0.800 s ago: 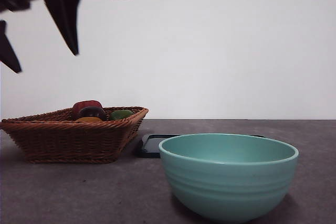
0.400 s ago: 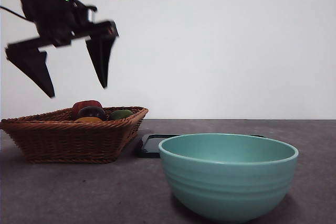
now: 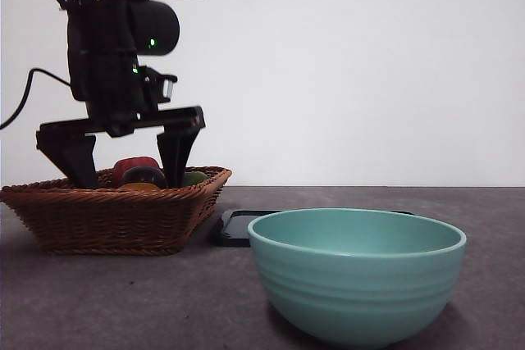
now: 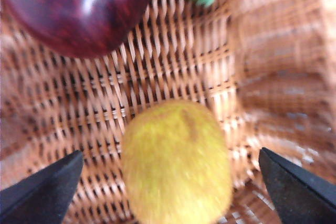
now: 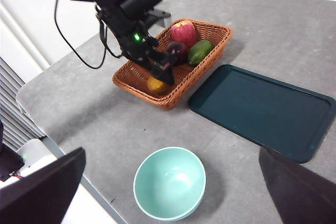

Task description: Pick up the wifruite, put it on the bowl, pick up the plate, put it on desk

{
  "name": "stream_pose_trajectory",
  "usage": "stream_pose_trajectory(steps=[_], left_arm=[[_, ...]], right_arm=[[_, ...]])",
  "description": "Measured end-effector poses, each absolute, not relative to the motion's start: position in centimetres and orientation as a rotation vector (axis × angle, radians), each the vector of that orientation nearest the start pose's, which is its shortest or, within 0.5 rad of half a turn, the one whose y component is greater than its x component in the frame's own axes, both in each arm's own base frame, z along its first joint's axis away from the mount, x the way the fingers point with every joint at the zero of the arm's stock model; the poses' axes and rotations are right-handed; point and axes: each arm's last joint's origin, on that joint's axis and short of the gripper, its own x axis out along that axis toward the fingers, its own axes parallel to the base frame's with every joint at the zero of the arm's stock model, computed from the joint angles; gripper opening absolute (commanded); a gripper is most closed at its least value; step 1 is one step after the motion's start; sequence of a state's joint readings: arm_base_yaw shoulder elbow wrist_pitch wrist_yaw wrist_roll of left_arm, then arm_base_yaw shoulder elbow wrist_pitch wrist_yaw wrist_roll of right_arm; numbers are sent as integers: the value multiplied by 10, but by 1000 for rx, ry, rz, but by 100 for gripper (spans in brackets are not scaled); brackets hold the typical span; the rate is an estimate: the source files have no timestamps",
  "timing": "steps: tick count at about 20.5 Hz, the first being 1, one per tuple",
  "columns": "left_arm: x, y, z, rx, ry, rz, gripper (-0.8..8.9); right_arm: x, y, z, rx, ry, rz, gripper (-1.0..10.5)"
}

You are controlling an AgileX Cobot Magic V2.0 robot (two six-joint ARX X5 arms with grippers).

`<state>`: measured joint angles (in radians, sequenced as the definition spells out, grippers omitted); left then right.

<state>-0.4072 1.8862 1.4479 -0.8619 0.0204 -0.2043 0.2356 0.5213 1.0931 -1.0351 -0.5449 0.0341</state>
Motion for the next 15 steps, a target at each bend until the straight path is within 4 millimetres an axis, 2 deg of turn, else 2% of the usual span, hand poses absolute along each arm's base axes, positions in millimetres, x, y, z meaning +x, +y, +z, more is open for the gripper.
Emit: stream_pose_trajectory(steps=[4,8,11,12,15], left_arm=[[347,-150,205,69,1317,-222,643],[350,-152,194,72,1350,-211,491],[351,-151,194,74,1350,-207,271],[351,-152,195,74,1351,-207,237],[353,-152,205,74,1351,-206,237]], right_arm=[[43,26,377,105,483,758,597],[43,26,377,105,483,758,597],[43,26,377,105,483,759,597],[43,26,377,105,483,758,597],[43,26,377,105,483,759,597]])
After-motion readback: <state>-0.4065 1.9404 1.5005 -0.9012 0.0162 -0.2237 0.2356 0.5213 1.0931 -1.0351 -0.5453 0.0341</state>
